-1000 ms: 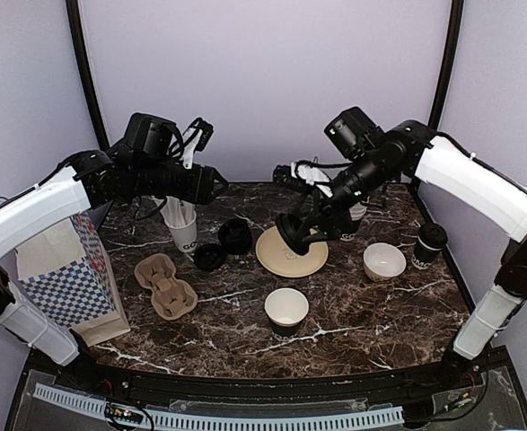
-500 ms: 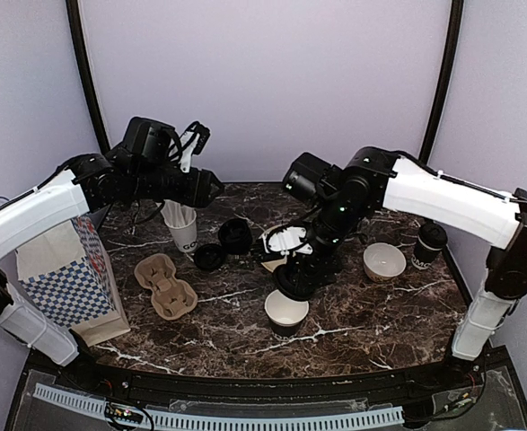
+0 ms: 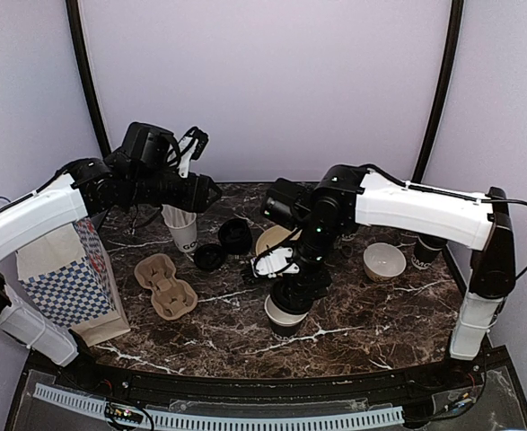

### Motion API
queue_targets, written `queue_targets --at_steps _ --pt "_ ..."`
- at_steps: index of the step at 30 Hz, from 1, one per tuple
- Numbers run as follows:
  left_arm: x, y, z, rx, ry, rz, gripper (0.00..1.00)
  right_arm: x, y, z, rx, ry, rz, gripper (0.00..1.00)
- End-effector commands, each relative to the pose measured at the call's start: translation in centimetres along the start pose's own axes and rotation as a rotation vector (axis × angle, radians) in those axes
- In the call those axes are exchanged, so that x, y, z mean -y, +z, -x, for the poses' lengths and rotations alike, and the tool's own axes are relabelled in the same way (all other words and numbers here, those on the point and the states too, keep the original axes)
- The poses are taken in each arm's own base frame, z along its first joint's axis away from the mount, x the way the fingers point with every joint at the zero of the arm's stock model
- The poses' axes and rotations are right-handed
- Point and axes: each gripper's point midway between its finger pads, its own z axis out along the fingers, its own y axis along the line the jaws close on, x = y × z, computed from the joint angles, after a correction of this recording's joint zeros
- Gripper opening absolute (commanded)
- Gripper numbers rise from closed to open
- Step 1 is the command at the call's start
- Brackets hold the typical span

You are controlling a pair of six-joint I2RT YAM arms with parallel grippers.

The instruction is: Pack the takeout coffee

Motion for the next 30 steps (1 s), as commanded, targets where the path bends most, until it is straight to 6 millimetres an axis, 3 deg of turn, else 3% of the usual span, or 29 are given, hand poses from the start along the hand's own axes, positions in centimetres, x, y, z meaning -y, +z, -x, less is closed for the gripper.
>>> queue_targets --at_steps 1,17,30 --pt "-0.1 -1.0 0.4 0.033 -0.014 -0.008 0.57 0.0 0.1 0.6 -0.008 -0.015 -0.008 0.68" --pt "-0.2 -0.3 -0.4 0.013 -0.017 -0.008 0.57 0.2 1.7 1.0 -0.068 -0.018 -0.027 0.69" --pt "-0.4 -0.4 -0.5 0.006 -0.012 0.0 0.57 1.2 1.1 1.2 -0.112 -0.051 -0.151 0.71"
